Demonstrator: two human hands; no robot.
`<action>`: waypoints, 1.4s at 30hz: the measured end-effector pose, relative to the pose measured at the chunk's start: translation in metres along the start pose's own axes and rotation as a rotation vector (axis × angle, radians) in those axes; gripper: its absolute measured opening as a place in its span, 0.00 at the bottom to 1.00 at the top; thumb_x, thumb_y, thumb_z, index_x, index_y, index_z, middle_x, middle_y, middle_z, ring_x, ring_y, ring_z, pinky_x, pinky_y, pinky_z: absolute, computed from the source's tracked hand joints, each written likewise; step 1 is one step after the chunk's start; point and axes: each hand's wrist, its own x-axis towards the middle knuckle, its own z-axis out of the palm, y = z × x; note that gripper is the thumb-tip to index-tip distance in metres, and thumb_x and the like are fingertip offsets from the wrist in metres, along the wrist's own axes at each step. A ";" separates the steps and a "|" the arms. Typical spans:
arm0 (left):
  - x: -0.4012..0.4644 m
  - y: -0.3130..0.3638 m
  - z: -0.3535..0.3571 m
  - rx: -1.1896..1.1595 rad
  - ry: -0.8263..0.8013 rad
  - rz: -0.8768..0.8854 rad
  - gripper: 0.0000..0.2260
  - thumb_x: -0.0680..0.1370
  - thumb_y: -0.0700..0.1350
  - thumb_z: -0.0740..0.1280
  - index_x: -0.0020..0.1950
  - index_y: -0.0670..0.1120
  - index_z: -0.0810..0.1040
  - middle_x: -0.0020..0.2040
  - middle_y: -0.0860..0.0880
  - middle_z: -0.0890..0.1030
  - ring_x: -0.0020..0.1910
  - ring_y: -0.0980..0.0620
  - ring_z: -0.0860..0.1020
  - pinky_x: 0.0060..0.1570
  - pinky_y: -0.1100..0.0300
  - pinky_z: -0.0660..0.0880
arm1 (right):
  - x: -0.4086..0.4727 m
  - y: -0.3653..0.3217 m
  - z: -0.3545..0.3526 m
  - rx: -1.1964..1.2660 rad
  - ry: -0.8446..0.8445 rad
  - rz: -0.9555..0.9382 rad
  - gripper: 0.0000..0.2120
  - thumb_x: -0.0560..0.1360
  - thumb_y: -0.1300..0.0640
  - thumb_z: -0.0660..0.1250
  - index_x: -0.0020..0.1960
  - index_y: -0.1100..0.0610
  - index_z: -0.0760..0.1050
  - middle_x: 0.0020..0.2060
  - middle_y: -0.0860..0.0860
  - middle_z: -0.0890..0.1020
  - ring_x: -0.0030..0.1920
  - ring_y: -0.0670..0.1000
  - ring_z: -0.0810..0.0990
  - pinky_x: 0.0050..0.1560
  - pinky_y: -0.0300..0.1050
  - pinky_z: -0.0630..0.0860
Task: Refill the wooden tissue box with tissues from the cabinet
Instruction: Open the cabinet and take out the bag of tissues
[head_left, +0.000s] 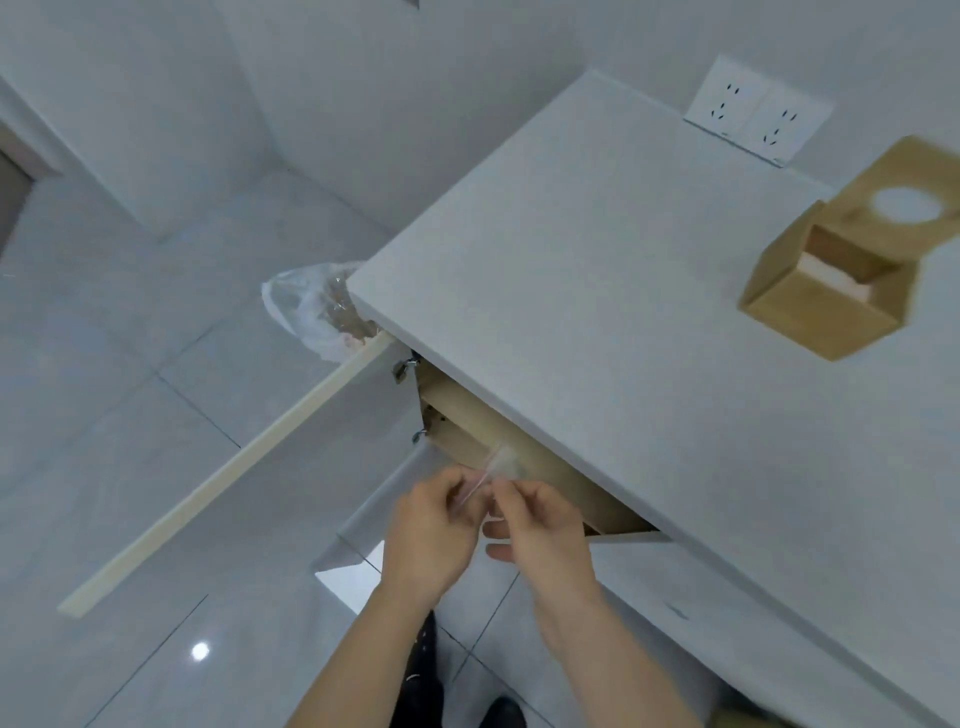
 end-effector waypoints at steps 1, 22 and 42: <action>-0.010 0.011 -0.010 0.025 0.004 0.003 0.09 0.76 0.59 0.64 0.43 0.59 0.82 0.39 0.59 0.84 0.41 0.60 0.80 0.37 0.61 0.76 | -0.011 -0.012 0.001 0.010 -0.033 0.028 0.12 0.77 0.47 0.70 0.50 0.56 0.81 0.45 0.52 0.88 0.44 0.51 0.88 0.41 0.42 0.85; 0.024 -0.012 -0.186 0.215 0.391 -0.120 0.23 0.80 0.52 0.65 0.75 0.50 0.71 0.70 0.48 0.77 0.70 0.46 0.73 0.67 0.51 0.70 | -0.042 -0.122 0.090 -0.166 -0.079 0.040 0.12 0.80 0.64 0.62 0.41 0.61 0.81 0.29 0.50 0.84 0.26 0.43 0.82 0.29 0.38 0.81; -0.005 -0.051 -0.111 0.322 0.022 -0.634 0.27 0.79 0.49 0.58 0.79 0.46 0.62 0.69 0.43 0.73 0.66 0.40 0.72 0.63 0.46 0.70 | -0.016 -0.159 0.033 -0.034 -0.117 0.013 0.11 0.75 0.59 0.68 0.35 0.55 0.83 0.31 0.50 0.83 0.36 0.53 0.81 0.47 0.53 0.81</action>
